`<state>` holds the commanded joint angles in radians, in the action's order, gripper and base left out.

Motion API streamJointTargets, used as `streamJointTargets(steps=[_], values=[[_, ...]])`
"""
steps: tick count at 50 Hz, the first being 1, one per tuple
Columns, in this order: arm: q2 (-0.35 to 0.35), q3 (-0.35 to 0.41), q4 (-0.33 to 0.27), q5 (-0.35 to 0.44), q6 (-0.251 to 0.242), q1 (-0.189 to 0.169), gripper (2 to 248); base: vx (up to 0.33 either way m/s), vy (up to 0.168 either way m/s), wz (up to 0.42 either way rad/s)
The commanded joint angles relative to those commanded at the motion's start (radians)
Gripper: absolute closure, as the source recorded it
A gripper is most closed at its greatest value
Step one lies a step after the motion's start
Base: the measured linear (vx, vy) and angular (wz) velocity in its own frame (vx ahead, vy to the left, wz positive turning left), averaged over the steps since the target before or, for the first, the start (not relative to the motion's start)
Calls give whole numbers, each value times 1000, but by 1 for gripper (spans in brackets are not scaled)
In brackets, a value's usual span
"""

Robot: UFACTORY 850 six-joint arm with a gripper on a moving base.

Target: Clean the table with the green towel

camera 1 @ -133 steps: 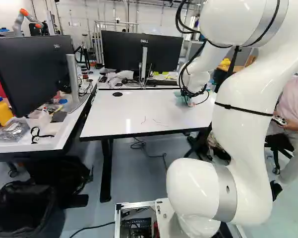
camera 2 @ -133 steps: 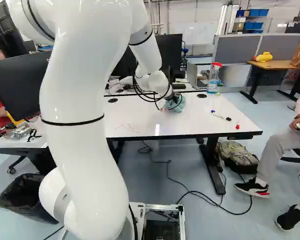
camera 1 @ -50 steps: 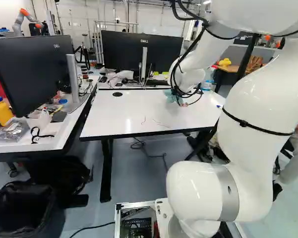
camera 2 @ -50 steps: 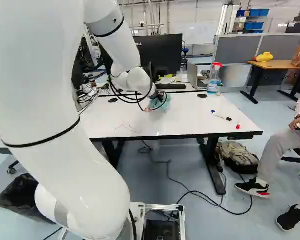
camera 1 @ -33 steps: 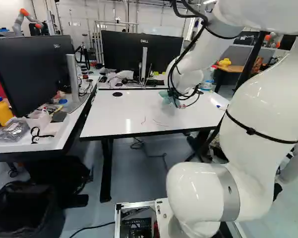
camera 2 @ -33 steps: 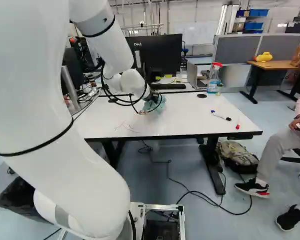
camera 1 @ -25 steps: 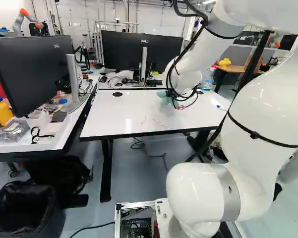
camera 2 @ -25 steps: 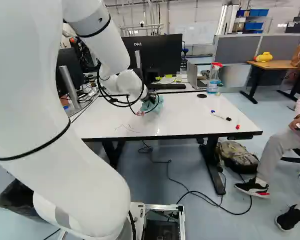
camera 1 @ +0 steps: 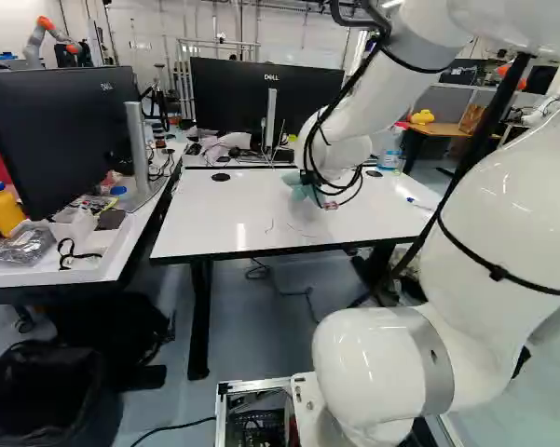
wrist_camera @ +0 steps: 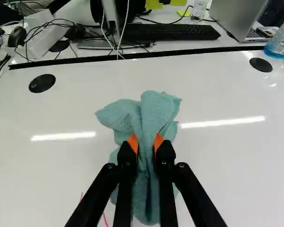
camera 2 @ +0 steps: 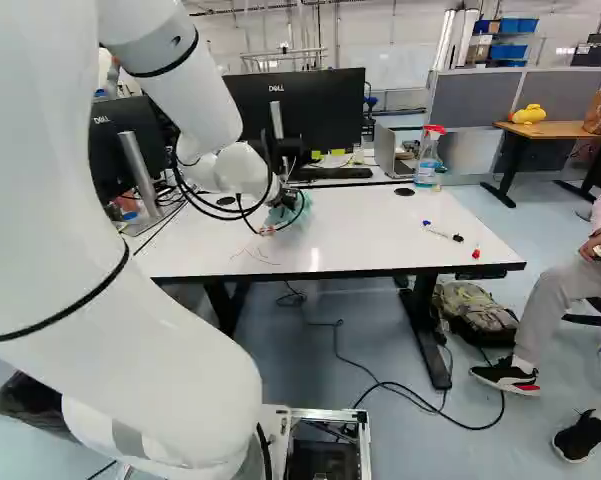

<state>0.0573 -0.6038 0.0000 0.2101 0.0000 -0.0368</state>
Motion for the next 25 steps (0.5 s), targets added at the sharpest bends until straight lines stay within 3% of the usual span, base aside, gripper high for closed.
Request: streamJointTargets(steps=[25], values=[[38, 36, 21, -89, 0, 77, 195, 0, 0, 0]])
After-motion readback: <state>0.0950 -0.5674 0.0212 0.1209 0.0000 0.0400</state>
